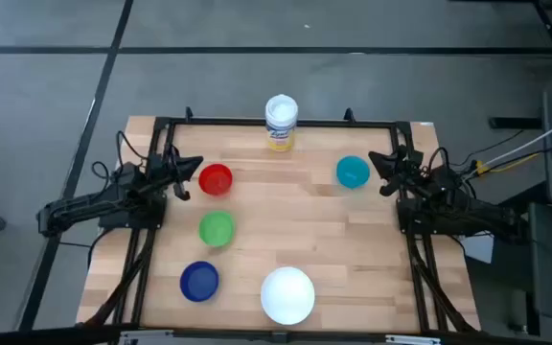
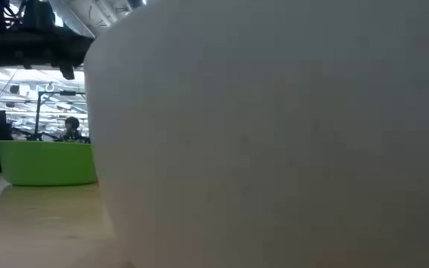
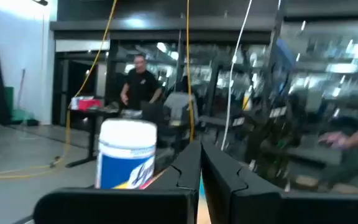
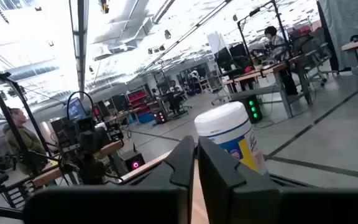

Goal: Nest bowls inside each other

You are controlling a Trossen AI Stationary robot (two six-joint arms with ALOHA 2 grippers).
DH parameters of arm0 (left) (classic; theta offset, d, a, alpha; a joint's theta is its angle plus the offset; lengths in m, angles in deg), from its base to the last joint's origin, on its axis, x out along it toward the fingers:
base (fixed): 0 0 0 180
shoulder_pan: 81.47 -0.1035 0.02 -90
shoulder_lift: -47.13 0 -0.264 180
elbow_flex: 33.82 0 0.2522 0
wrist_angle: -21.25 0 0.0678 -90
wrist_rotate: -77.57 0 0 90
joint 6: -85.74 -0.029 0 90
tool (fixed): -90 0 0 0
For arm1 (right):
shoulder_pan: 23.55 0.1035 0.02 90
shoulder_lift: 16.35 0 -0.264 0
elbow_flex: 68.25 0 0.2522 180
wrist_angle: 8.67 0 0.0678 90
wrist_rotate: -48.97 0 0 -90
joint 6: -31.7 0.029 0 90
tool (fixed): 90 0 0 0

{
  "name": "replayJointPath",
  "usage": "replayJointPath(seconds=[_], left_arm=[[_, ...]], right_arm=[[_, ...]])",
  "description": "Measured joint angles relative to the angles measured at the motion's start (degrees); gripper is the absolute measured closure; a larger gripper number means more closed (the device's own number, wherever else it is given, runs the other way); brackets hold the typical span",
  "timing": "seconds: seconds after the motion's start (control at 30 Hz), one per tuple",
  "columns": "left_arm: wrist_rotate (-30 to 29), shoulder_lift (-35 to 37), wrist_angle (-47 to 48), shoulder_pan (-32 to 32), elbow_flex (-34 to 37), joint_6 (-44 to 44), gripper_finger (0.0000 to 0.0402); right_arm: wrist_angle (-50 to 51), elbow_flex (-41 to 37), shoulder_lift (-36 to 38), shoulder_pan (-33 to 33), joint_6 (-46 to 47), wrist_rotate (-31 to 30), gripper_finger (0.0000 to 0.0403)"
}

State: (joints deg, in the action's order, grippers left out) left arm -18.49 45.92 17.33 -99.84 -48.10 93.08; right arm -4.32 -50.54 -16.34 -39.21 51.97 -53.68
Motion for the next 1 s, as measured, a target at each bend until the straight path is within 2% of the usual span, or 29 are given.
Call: replayJointPath(seconds=[0.13, 0.3, 0.4, 0.57, 0.7, 0.8, 1.0], left_arm=[[0.1, 0.0, -0.7, 0.0, 0.0, 4.7, 0.0391], [-9.2, -0.1, 0.7, -0.2, 0.0, 13.1, 0.0395], [-7.3, -0.1, 2.1, -0.2, 0.0, 15.1, 0.0392], [-0.5, -1.4, 7.2, 0.1, -2.6, 21.3, 0.0368], [0.9, -5.9, 7.8, 0.7, -10.5, 19.7, 0.0339], [1.1, -11.2, 9.1, 0.7, -19.0, 16.0, 0.0320], [3.8, -27.7, 26.3, 0.7, -41.3, 7.3, 0.0299]], right_arm=[[-1.0, 0.0, 0.0, 0.0, 0.4, 0.2, 0.0371], [-5.2, 0.0, 0.0, 0.0, 1.6, 1.7, 0.0365], [-7.1, 0.0, 0.0, 0.0, 2.7, 3.6, 0.0363], [-8.0, 0.9, -1.7, 0.0, 5.5, 6.1, 0.0362], [-11.2, 5.7, -6.5, 0.0, 4.5, 6.3, 0.0362], [-11.7, 11.8, -13.4, 0.0, 1.4, 6.6, 0.0362], [-10.1, 25.7, -32.8, 0.0, -3.8, 8.9, 0.0362]])
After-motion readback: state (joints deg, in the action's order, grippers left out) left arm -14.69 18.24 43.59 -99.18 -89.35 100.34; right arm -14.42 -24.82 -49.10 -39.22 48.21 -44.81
